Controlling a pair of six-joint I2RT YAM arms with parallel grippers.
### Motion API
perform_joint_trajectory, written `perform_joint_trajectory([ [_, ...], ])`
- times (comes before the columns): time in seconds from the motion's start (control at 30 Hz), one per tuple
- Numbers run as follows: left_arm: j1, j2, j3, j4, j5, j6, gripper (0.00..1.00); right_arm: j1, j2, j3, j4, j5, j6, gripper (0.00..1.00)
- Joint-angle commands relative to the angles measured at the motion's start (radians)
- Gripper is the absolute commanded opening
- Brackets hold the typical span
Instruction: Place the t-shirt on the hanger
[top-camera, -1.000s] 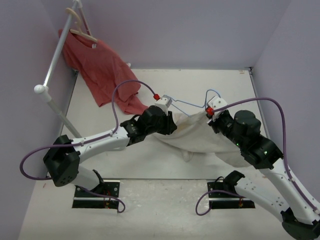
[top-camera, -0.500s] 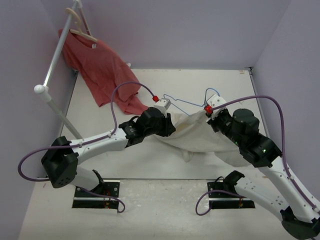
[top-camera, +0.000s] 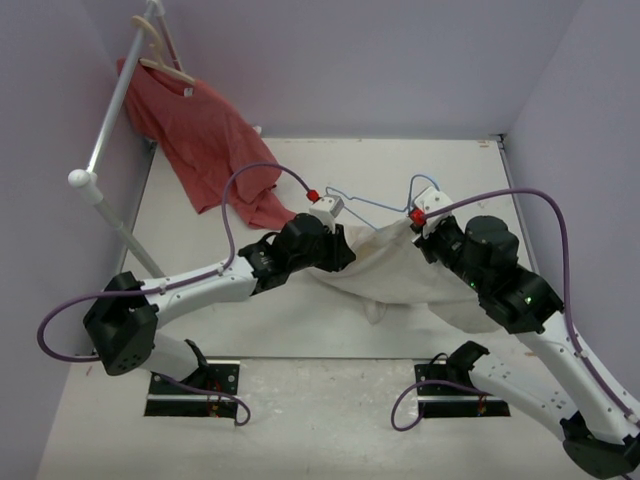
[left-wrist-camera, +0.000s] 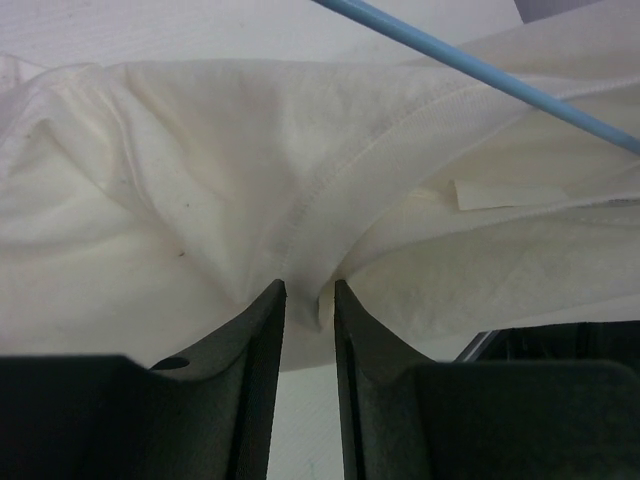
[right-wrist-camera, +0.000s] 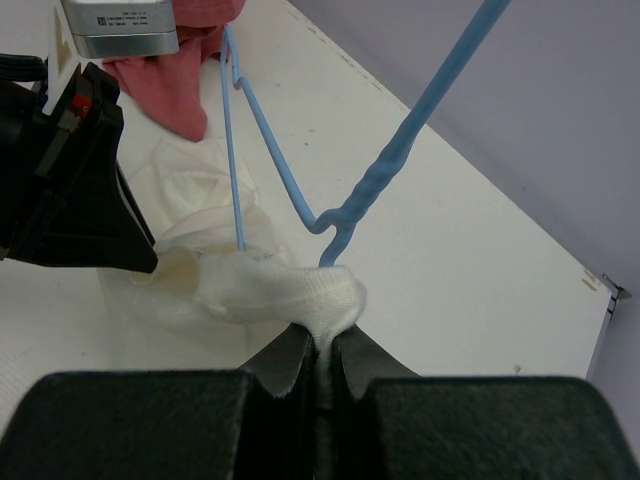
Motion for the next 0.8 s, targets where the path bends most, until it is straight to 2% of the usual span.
perform_joint_trajectory([
  [0.0,0.006,0.014,0.014,0.085,0.041,-0.002,0.27,0.001,0.008,0.048,0.058,-0.004,0.019,0.00],
  [0.13,0.006,0.034,0.026,0.059,0.026,0.002,0.01,-0.001,0.004,0.051,0.061,0.010,0.018,0.00],
  [0.43,0.010,0.039,0.028,0.017,-0.091,0.014,0.00,-0.002,-0.016,0.056,0.058,-0.013,0.019,0.00],
  [0.5,0.028,0.027,0.042,-0.049,-0.138,0.017,0.00,-0.002,-0.020,0.045,0.042,-0.026,0.003,0.00],
  [0.6,0.109,-0.016,0.065,-0.120,-0.167,0.030,0.00,-0.002,-0.027,0.017,0.012,-0.029,-0.034,0.00],
  [0.77,0.304,-0.053,0.131,-0.181,-0.082,0.070,0.00,-0.002,-0.072,-0.001,-0.025,-0.119,-0.066,0.00],
])
